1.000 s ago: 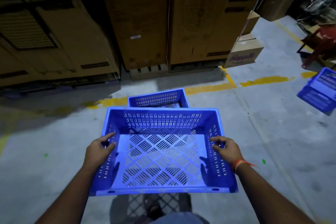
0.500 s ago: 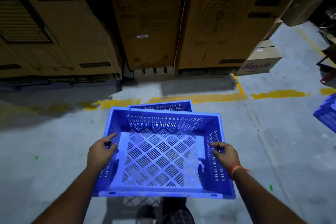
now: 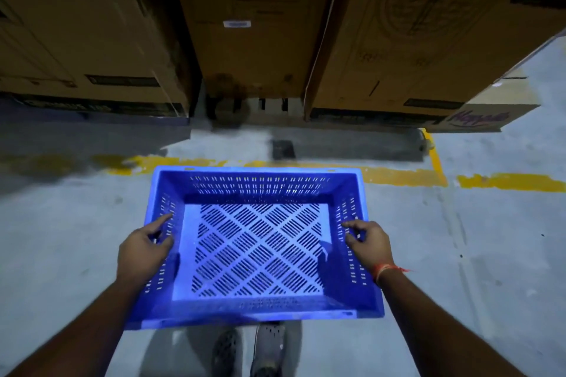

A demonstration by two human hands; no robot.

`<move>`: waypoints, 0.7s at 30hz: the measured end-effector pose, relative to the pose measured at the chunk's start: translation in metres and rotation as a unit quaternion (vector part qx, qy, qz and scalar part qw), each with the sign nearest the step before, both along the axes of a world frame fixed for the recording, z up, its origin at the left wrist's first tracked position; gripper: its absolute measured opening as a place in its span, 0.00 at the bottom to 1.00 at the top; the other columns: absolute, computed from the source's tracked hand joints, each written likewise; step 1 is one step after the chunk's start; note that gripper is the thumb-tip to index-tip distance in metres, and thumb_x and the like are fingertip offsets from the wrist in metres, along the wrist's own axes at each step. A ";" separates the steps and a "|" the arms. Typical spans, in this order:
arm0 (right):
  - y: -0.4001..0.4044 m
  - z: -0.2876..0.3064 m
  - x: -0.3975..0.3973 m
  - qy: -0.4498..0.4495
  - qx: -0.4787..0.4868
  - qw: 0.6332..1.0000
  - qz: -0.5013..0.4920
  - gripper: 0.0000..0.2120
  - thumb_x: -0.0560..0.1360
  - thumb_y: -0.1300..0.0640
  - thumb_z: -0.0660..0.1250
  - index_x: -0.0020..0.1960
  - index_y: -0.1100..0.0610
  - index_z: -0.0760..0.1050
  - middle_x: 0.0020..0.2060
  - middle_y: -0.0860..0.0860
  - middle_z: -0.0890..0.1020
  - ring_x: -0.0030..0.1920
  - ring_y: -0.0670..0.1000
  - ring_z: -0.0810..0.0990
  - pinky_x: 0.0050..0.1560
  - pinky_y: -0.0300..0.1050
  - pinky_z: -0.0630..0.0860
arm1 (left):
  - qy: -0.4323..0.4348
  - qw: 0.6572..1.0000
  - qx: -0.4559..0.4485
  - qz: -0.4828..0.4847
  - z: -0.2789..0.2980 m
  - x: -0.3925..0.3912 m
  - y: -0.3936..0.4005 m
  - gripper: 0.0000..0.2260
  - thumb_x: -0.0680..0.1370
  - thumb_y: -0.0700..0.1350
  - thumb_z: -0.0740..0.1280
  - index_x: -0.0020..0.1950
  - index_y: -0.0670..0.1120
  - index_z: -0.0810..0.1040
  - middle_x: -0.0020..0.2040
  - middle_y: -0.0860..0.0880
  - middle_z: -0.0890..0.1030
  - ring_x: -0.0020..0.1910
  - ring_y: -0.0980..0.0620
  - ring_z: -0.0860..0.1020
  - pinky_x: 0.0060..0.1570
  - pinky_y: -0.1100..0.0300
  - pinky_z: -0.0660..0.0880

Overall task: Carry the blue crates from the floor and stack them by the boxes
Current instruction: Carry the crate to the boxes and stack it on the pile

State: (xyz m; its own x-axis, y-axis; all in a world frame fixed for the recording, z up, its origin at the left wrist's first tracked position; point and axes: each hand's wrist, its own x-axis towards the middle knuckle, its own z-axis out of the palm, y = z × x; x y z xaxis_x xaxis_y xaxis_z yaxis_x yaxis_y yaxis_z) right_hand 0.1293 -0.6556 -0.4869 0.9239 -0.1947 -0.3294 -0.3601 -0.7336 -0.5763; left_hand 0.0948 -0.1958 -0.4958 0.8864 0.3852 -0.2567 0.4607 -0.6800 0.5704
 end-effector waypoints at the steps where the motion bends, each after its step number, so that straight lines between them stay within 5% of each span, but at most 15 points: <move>1: 0.001 -0.009 0.008 0.003 -0.009 1.000 0.007 0.13 0.69 0.63 0.72 0.51 0.50 0.84 0.44 0.56 0.82 0.42 0.56 0.81 0.49 0.45 0.77 | 0.006 1.000 -0.002 0.000 -0.009 0.004 0.000 0.23 0.74 0.41 0.74 0.67 0.56 0.79 0.37 0.48 0.80 0.30 0.53 0.76 0.34 0.72 0.67; 6: 0.007 -0.040 0.025 -0.006 -0.046 0.999 0.018 0.12 0.67 0.61 0.72 0.47 0.47 0.84 0.43 0.54 0.78 0.36 0.54 0.80 0.48 0.44 0.77 | 0.012 1.000 0.025 -0.006 -0.039 0.008 0.006 0.25 0.73 0.40 0.73 0.68 0.56 0.78 0.36 0.48 0.79 0.32 0.49 0.78 0.37 0.56 0.71; 11: 0.008 -0.039 0.026 -0.015 -0.050 0.998 0.020 0.12 0.68 0.61 0.72 0.47 0.47 0.84 0.43 0.52 0.78 0.39 0.53 0.80 0.49 0.41 0.75 | 0.002 0.997 0.063 -0.042 -0.047 0.013 0.015 0.26 0.73 0.40 0.73 0.69 0.57 0.77 0.32 0.49 0.76 0.29 0.51 0.76 0.33 0.57 0.68; 21: 0.011 -0.045 0.013 -0.012 -0.083 0.996 0.017 0.12 0.67 0.60 0.74 0.46 0.46 0.83 0.33 0.51 0.76 0.33 0.51 0.77 0.41 0.42 0.71 | 0.010 0.998 0.047 -0.051 -0.047 0.025 0.020 0.24 0.70 0.49 0.70 0.67 0.60 0.78 0.35 0.51 0.77 0.34 0.49 0.79 0.41 0.57 0.75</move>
